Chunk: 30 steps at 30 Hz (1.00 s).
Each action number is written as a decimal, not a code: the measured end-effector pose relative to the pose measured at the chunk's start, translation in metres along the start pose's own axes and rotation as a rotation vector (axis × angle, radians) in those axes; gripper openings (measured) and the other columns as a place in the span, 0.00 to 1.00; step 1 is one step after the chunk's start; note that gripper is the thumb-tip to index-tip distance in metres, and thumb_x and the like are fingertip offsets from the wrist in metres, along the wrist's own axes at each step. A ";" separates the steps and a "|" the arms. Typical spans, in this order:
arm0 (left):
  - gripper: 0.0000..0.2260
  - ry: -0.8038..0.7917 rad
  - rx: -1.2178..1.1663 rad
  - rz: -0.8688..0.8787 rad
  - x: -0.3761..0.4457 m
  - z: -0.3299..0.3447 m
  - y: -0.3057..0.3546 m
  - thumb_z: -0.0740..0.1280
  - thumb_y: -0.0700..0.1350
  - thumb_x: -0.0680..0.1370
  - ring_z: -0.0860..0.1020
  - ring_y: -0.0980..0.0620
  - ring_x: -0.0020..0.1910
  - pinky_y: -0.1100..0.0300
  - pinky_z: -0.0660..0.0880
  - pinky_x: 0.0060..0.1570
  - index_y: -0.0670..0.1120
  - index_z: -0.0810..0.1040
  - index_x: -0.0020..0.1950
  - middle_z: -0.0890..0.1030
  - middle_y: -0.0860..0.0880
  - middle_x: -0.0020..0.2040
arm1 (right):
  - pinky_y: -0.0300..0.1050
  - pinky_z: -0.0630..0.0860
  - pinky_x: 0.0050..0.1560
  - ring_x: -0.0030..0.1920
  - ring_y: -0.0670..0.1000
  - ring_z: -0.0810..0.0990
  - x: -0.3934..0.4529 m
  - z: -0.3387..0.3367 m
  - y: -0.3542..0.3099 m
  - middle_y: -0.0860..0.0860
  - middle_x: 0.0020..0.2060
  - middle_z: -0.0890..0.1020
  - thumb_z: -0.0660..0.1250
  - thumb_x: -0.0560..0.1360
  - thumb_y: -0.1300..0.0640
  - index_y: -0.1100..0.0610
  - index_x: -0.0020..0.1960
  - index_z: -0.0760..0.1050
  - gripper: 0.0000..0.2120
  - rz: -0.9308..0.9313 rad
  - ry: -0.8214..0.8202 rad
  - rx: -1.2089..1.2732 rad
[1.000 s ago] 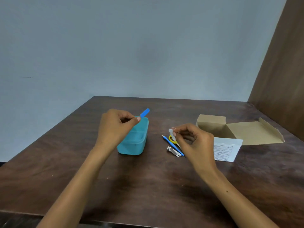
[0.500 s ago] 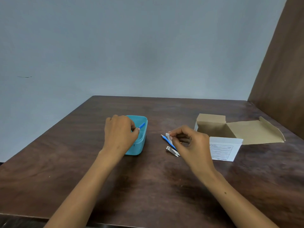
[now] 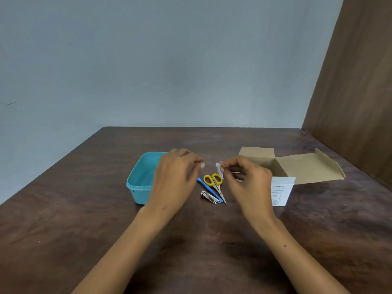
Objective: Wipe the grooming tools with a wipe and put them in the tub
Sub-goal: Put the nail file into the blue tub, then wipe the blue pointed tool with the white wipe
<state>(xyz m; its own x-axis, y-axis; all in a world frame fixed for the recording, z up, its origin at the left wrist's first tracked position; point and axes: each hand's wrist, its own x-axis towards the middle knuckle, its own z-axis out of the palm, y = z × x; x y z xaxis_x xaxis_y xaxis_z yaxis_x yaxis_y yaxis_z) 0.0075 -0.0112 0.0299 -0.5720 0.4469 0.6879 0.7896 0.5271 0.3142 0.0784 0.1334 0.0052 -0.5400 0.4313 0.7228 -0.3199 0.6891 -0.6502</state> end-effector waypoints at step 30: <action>0.21 -0.648 0.307 0.133 -0.001 0.046 -0.002 0.61 0.37 0.76 0.75 0.48 0.60 0.55 0.73 0.54 0.55 0.74 0.65 0.78 0.50 0.60 | 0.28 0.75 0.39 0.41 0.41 0.81 0.002 -0.008 0.004 0.44 0.34 0.82 0.74 0.70 0.62 0.58 0.40 0.81 0.03 -0.002 -0.019 -0.080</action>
<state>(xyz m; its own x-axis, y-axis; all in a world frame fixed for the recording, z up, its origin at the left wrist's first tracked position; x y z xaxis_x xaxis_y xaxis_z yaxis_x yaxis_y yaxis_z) -0.0032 0.0205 -0.0016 -0.5675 0.8093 0.1515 0.8180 0.5751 -0.0080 0.0820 0.1420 0.0058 -0.5542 0.4197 0.7188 -0.2580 0.7345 -0.6277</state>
